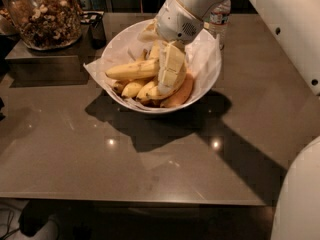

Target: Pick banana from white bowl

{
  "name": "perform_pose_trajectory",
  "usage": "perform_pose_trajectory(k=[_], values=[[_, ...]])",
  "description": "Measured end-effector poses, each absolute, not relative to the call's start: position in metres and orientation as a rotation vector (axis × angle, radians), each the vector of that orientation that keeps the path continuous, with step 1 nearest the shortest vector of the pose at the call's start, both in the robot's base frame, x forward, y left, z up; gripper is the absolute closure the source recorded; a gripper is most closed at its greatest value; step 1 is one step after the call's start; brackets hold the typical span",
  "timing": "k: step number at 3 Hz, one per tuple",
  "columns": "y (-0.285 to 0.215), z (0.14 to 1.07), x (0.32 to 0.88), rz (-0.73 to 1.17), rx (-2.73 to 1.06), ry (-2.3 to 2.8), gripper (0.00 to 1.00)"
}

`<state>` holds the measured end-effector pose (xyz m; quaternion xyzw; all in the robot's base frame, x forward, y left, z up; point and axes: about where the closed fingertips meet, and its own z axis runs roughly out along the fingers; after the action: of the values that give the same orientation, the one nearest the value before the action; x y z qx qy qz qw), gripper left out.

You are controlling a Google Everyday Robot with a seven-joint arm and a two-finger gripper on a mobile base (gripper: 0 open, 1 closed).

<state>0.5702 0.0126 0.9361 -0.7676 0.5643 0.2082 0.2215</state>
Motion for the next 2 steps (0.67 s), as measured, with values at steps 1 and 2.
perform_pose_trajectory(k=[1,2], values=[[0.0135,0.9319,0.5715,0.583,-2.117,1.565,0.00],[0.0075,0.9248,0.5693,0.596,-2.092,1.588,0.00]])
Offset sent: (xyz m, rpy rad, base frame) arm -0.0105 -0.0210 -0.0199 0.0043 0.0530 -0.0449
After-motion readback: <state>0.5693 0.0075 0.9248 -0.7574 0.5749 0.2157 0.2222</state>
